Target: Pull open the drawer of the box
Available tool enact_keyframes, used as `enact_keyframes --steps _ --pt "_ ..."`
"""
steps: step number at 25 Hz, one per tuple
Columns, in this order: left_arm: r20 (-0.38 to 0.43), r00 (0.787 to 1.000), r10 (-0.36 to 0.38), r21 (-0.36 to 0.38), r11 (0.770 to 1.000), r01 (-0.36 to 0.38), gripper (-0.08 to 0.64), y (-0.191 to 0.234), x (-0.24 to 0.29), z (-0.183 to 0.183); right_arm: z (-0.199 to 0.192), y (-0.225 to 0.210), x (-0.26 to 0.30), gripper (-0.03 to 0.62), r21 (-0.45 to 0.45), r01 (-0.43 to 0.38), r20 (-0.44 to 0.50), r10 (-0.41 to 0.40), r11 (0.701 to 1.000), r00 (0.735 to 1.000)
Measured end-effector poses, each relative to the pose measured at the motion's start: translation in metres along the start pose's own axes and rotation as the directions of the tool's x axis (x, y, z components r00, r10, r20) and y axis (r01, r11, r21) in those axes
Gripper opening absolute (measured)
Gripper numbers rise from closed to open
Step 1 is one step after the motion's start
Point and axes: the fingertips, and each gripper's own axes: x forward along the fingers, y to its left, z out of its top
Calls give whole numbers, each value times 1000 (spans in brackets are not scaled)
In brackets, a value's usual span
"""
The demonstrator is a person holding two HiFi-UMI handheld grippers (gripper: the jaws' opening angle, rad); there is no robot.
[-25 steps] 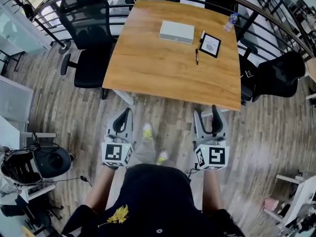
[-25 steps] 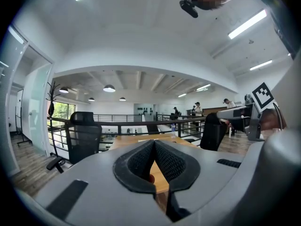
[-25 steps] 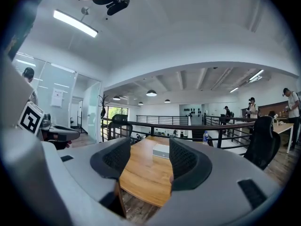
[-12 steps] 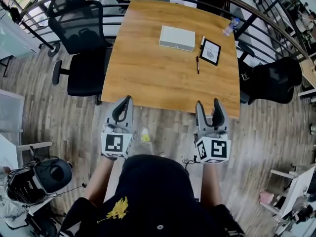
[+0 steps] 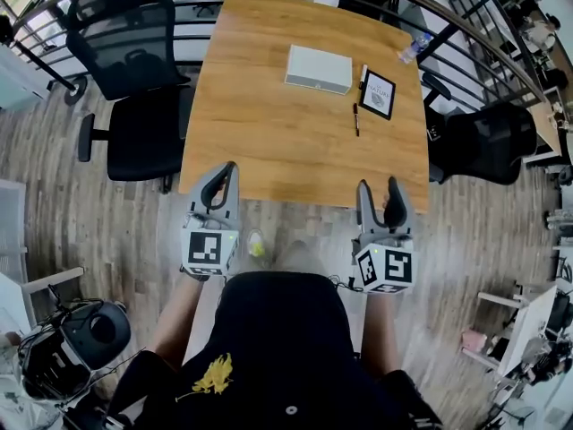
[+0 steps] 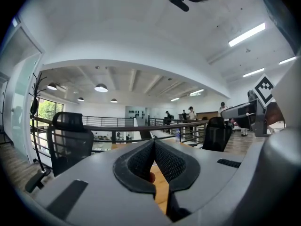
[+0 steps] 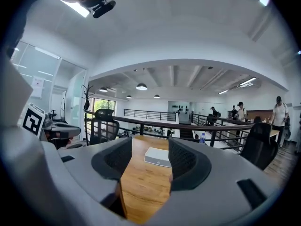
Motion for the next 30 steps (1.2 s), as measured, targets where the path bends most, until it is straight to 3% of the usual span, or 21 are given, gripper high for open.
enact_keyframes --steps 8,14,19,30 --pt "-19 999 -36 -1 999 36 17 11 32 -9 -12 -3 30 222 10 30 -29 -30 999 999" --pt "26 999 -30 -72 997 31 17 26 56 -4 -11 -4 62 219 62 19 -19 -18 998 1000" --pt "11 1000 -29 -52 998 30 17 29 93 -5 -4 -17 99 216 44 5 -1 -5 999 1000" --pt "-53 998 -20 -10 1000 20 17 30 186 2 -33 -58 194 212 22 -11 -61 13 1000 998"
